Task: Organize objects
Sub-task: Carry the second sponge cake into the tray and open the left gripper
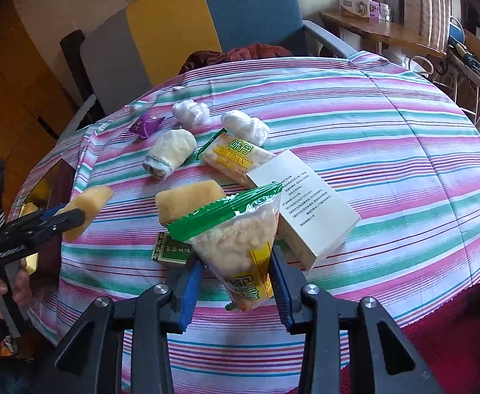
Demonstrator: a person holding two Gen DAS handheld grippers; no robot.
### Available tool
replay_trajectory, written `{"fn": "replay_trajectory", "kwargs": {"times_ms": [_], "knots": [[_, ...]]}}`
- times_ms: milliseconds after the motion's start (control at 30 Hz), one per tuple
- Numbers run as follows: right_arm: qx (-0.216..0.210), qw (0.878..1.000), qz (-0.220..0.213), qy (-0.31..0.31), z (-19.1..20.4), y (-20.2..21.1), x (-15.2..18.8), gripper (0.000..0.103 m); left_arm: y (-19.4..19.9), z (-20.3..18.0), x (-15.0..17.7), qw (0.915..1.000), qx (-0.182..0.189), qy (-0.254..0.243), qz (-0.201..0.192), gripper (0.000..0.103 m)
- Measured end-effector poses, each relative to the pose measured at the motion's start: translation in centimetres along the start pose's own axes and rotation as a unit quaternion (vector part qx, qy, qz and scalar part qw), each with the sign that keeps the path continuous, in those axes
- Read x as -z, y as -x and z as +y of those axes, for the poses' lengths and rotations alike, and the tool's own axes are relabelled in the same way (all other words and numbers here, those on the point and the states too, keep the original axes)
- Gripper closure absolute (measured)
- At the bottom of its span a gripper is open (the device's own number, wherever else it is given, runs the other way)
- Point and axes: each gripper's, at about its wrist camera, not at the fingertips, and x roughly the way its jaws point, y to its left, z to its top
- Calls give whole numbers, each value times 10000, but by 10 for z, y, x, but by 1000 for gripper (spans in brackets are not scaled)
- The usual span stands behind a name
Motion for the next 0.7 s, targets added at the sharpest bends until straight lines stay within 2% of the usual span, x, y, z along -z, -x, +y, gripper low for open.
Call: {"fn": "replay_trajectory", "kwargs": {"times_ms": [200, 333, 533, 633, 700], "knots": [[181, 9998, -38, -21, 0, 1, 0, 64, 63, 42, 33, 9974, -588, 112, -402, 47], [291, 9996, -36, -50, -1, 2, 0, 64, 113, 83, 58, 9903, -1133, 351, -717, 47], [454, 9989, -28, -96, -1, 3, 1, 64, 165, 150, 96, 9723, -1880, 1020, -941, 47], [513, 9986, -17, -134, -2, 3, 1, 64, 176, 171, 113, 9624, -2253, 1193, -938, 47], [552, 9984, 1, -139, -2, 2, 1, 64, 180, 185, 123, 9578, -2360, 1362, -918, 47]]}}
